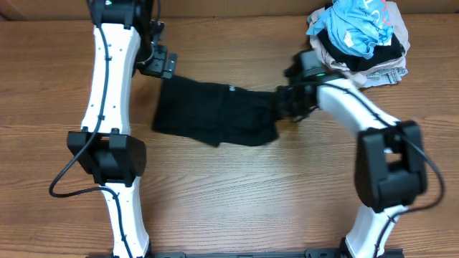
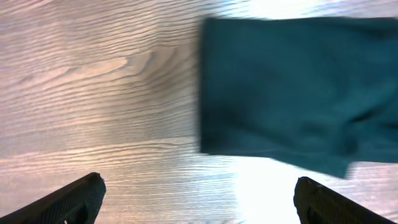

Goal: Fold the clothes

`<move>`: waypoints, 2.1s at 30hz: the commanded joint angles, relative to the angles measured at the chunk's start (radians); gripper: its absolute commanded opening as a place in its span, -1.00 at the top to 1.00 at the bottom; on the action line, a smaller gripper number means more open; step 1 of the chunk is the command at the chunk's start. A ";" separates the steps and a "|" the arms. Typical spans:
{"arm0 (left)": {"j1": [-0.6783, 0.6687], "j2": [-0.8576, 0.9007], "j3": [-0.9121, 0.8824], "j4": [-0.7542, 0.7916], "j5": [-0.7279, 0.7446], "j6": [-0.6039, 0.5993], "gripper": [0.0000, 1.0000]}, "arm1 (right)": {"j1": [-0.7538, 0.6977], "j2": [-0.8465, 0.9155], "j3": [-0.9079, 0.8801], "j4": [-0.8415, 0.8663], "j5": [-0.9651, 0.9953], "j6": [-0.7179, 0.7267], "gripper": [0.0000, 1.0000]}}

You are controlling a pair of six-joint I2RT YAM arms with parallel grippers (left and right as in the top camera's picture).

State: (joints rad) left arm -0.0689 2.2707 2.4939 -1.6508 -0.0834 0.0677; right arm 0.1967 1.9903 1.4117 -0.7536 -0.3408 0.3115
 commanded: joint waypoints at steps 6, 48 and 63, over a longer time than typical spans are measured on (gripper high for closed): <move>0.077 -0.014 0.021 0.006 -0.002 -0.046 -0.99 | -0.124 -0.224 0.053 -0.134 -0.084 -0.124 0.92; 0.084 -0.013 -0.019 0.078 0.050 -0.037 -1.00 | 0.291 -0.049 0.224 -0.077 0.205 0.056 -1.00; 0.084 -0.013 -0.019 0.077 0.050 -0.037 -0.99 | 0.299 0.092 0.072 -0.007 0.177 0.209 0.69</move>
State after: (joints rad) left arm 0.0174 2.2707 2.4802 -1.5772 -0.0414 0.0319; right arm 0.4927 2.0525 1.5085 -0.7784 -0.1612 0.4709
